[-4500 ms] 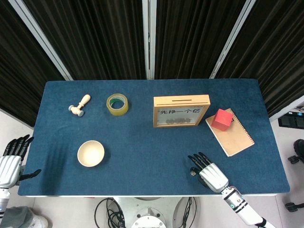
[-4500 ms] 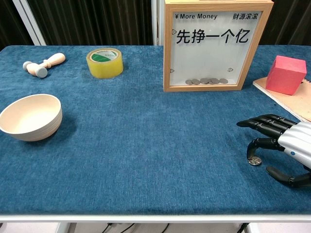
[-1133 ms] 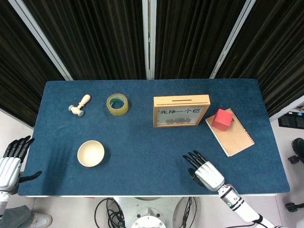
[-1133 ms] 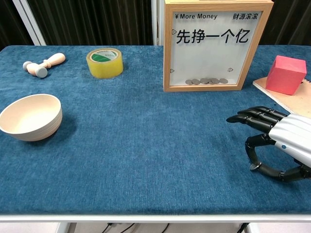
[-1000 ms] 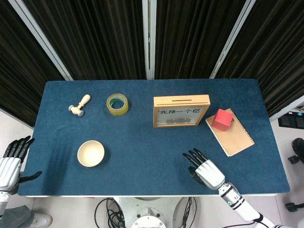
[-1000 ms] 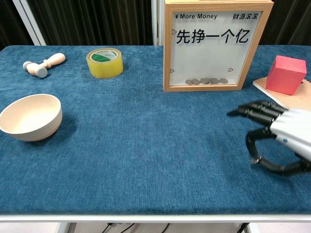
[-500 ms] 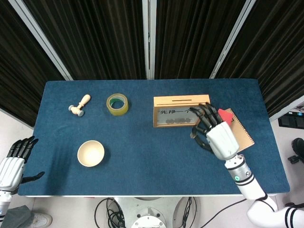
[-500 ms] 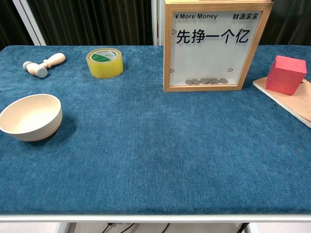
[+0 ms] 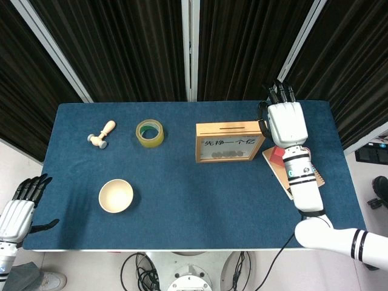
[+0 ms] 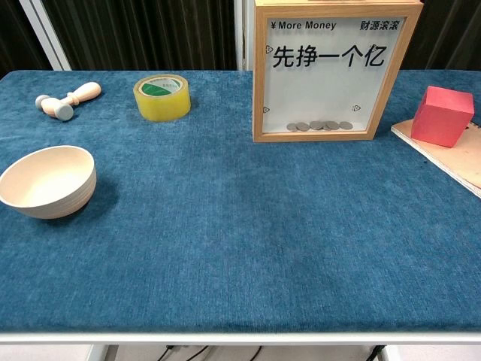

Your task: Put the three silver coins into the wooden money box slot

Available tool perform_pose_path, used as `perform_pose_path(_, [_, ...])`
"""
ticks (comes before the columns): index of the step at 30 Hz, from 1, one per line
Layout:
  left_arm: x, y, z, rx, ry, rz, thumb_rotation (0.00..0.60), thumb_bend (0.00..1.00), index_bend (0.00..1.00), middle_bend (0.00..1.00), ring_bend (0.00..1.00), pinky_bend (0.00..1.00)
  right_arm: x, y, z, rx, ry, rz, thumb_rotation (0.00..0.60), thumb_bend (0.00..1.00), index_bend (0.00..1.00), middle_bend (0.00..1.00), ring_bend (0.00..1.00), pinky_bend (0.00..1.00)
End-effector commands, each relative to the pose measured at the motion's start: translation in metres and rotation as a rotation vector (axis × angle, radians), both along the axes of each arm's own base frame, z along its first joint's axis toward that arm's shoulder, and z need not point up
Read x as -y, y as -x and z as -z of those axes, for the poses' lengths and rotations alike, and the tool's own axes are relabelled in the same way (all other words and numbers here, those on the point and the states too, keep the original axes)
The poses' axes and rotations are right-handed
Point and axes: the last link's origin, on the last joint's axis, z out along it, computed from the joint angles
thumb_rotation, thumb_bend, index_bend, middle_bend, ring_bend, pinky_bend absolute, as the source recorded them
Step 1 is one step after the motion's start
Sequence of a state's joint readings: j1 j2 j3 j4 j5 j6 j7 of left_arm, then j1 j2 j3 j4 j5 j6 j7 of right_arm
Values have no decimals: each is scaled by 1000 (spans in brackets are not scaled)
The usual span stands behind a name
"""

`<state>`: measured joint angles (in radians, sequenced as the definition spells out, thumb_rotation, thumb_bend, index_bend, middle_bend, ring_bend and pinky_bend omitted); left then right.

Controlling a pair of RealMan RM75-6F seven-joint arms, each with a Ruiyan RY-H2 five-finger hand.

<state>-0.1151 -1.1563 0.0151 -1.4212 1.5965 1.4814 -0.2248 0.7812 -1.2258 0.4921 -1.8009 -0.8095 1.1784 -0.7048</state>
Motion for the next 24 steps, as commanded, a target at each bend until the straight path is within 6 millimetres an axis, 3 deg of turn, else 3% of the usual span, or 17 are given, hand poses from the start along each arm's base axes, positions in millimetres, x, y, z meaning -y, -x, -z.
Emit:
perform_pose_path(1, [0, 1, -1, 0, -4, -1, 600, 11, 12, 0, 0, 0, 22, -52, 7, -139, -111, 113, 600, 451, 788, 143, 0, 0])
perform_pose_path(9, [0, 4, -4, 0, -18, -5, 600, 11, 12, 0, 0, 0, 26, -75, 18, -105, -228, 184, 600, 451, 792, 141, 0, 0])
perform_pose_path(24, [0, 7, -5, -2, -12, -21, 600, 11, 12, 0, 0, 0, 29, -73, 30, -135, -261, 249, 600, 453, 794, 140, 0, 0])
